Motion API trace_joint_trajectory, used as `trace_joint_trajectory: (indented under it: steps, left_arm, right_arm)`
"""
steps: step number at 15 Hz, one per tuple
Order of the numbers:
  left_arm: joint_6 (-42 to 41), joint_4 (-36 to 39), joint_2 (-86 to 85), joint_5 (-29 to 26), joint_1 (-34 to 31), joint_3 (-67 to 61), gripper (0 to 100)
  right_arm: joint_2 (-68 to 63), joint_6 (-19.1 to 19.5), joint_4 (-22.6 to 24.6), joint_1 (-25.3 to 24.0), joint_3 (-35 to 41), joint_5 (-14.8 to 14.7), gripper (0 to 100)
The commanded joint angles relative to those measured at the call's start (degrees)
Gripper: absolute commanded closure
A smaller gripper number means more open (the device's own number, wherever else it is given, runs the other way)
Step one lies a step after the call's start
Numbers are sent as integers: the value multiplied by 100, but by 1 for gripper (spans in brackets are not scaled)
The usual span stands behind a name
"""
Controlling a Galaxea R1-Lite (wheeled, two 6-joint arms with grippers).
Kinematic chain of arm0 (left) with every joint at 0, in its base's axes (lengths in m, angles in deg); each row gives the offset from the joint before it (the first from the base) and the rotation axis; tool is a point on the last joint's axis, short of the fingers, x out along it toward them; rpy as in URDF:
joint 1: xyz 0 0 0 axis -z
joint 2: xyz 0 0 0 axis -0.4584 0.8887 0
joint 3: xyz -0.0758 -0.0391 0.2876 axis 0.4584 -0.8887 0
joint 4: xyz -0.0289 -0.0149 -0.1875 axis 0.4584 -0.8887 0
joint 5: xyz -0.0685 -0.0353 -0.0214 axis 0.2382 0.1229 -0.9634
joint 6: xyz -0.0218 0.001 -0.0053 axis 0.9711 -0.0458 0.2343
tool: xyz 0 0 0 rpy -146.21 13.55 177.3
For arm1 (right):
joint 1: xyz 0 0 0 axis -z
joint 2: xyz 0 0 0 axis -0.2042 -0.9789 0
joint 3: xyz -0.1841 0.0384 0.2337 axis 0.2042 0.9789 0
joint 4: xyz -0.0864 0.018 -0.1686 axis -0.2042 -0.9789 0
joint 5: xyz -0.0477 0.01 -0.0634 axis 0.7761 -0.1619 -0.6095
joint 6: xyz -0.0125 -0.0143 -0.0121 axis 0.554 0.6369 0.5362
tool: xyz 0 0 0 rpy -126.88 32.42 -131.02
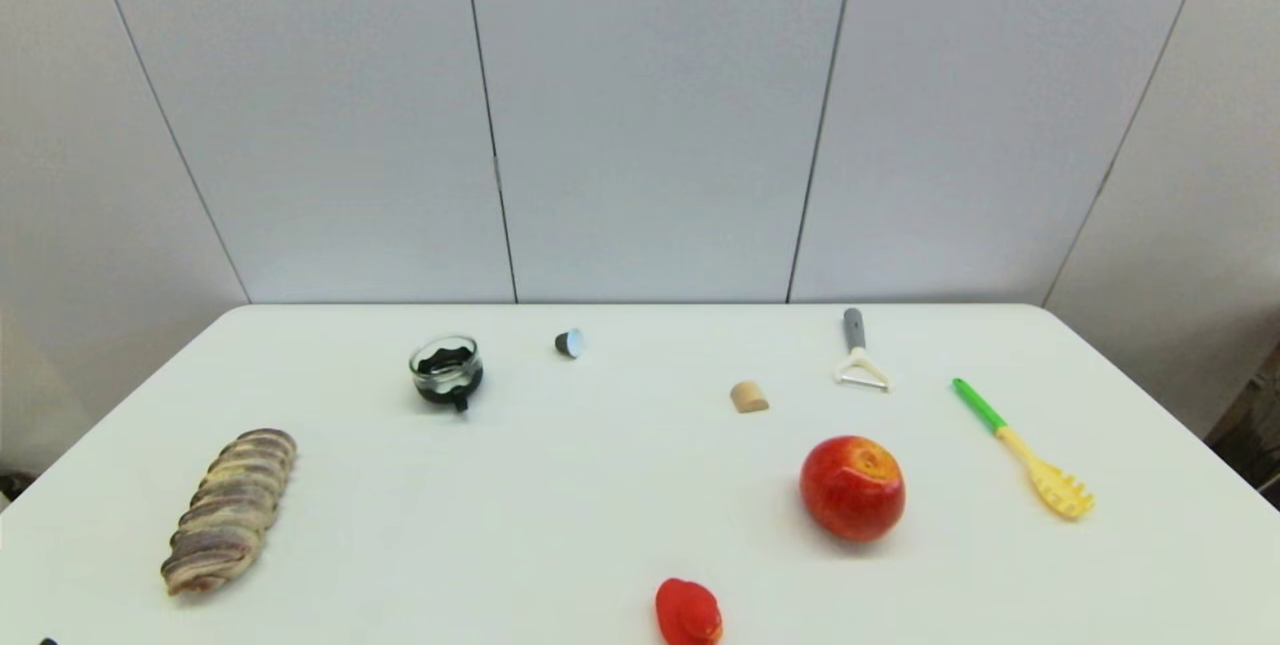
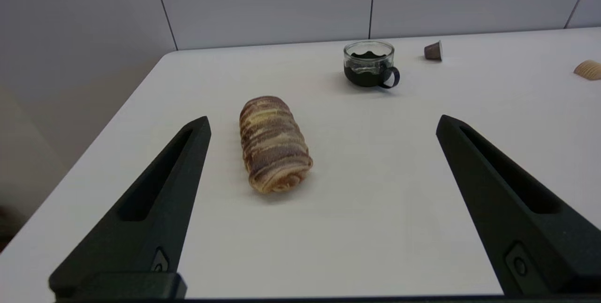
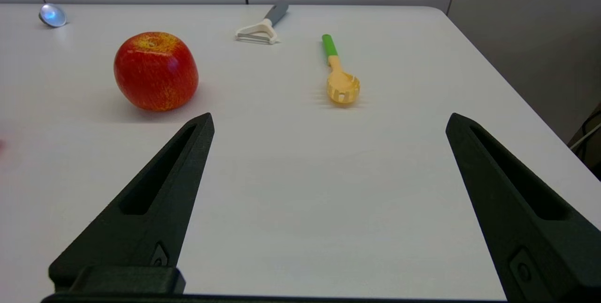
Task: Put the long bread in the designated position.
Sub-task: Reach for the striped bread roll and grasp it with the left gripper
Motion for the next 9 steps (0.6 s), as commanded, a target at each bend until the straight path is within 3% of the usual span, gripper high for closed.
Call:
trace_joint_trajectory:
  steps: [1,9]
  left_arm:
    - [42,2,2502,-3,74,1655,0]
    - [42,37,5895,41,30,2885,0]
  right_arm:
    - [0,4,1,0,0,1,0]
    - [0,4,1,0,0,1,0]
